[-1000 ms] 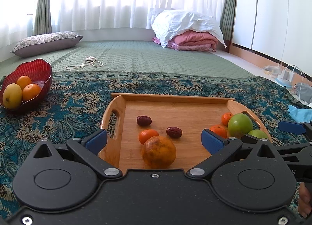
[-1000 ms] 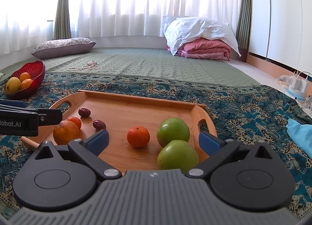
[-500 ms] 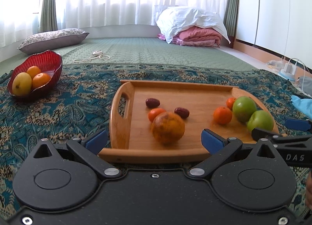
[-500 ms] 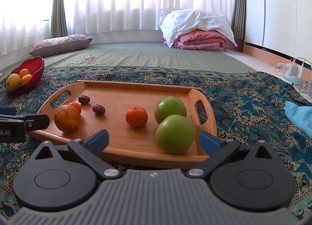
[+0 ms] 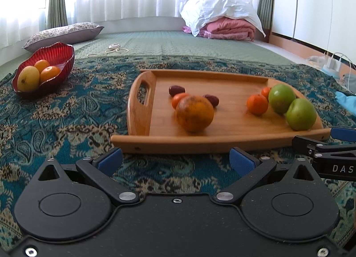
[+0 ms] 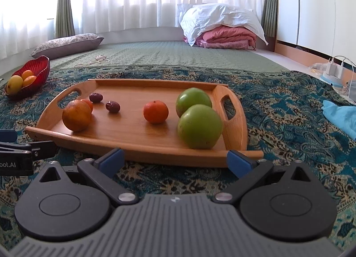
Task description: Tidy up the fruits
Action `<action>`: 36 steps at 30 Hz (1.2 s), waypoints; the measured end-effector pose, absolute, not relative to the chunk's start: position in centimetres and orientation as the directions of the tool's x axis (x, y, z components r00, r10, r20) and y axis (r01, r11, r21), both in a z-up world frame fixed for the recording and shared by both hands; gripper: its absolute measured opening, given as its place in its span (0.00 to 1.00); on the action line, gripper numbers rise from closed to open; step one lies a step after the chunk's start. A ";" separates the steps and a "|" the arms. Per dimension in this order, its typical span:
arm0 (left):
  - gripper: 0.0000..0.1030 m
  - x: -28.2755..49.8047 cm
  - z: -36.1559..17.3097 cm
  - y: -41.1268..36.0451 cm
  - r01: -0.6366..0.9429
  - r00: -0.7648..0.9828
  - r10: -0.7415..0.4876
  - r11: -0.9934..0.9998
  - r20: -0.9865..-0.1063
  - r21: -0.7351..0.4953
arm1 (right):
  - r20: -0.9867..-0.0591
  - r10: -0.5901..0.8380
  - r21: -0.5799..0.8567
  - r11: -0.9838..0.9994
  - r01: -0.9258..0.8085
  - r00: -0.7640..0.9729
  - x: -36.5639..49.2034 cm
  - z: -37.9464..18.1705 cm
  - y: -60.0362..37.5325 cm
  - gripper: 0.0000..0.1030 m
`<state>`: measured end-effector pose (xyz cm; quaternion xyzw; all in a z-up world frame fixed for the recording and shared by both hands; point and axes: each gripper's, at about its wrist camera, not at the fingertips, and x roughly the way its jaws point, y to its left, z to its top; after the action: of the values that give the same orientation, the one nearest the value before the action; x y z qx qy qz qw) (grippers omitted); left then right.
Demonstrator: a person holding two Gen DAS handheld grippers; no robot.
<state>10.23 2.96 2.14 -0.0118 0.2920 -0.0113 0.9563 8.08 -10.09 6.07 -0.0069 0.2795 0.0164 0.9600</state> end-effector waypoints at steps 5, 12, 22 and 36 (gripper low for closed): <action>1.00 10.1 1.2 2.7 0.008 0.824 -0.012 1.000 -0.567 -0.010 | -0.555 0.009 -0.015 1.000 -0.021 0.832 8.1 5.0 -10.1 1.00; 1.00 10.4 0.1 2.2 0.005 0.809 0.002 1.000 -0.587 0.011 | -0.584 0.019 0.007 1.000 -0.018 0.812 8.3 3.8 -10.4 1.00; 1.00 11.3 -0.7 1.7 -0.005 0.786 0.023 0.999 -0.618 0.032 | -0.602 0.023 0.022 1.000 -0.012 0.799 8.6 2.7 -10.3 1.00; 1.00 11.4 -1.4 1.8 -0.008 0.788 0.022 1.000 -0.616 0.026 | -0.592 0.013 0.005 1.000 -0.013 0.806 8.5 2.3 -10.0 1.00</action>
<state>11.38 1.77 -1.36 0.0108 0.3258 0.0081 0.9453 8.48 -10.01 2.28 0.0004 0.3112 0.0069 0.9503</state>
